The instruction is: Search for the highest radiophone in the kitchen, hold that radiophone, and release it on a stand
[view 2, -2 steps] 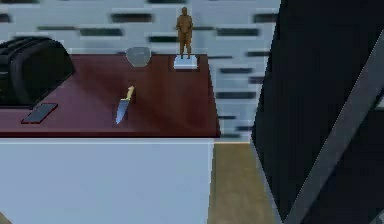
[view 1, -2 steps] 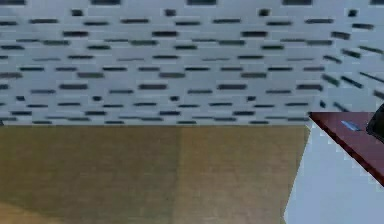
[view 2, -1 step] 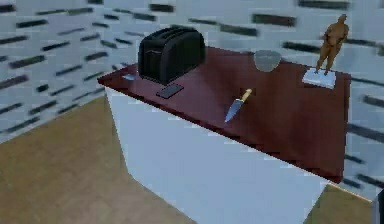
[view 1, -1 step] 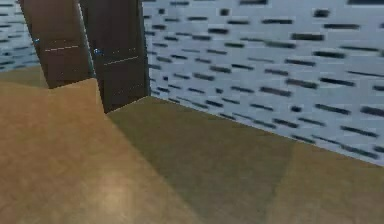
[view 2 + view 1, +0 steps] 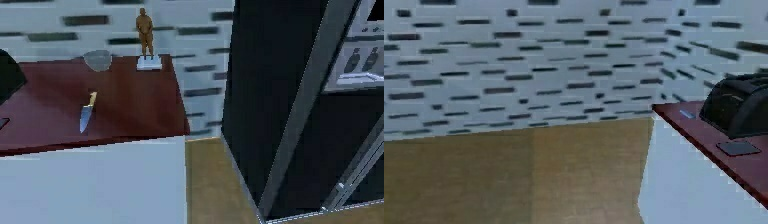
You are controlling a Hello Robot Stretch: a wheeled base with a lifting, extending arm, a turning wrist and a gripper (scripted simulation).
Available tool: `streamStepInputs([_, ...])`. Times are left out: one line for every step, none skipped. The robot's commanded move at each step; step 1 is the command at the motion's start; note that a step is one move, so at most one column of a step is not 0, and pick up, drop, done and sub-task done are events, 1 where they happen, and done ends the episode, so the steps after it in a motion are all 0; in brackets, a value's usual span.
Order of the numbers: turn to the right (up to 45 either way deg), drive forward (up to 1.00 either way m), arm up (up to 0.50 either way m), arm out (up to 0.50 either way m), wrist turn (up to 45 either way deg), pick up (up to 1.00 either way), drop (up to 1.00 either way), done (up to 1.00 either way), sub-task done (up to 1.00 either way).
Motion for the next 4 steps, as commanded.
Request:
streamStepInputs([9.0,0.0,0.0,0.0,0.0,0.0,0.0,0.0,0.0])
streamStepInputs([0.0,1.0,0.0,0.0,0.0,0.0,0.0,0.0,0.0])
streamStepInputs([12.0,0.0,0.0,0.0,0.0,0.0,0.0,0.0,0.0])
streamStepInputs([0.0,0.0,0.5,0.0,0.0,0.0,0.0,0.0,0.0])
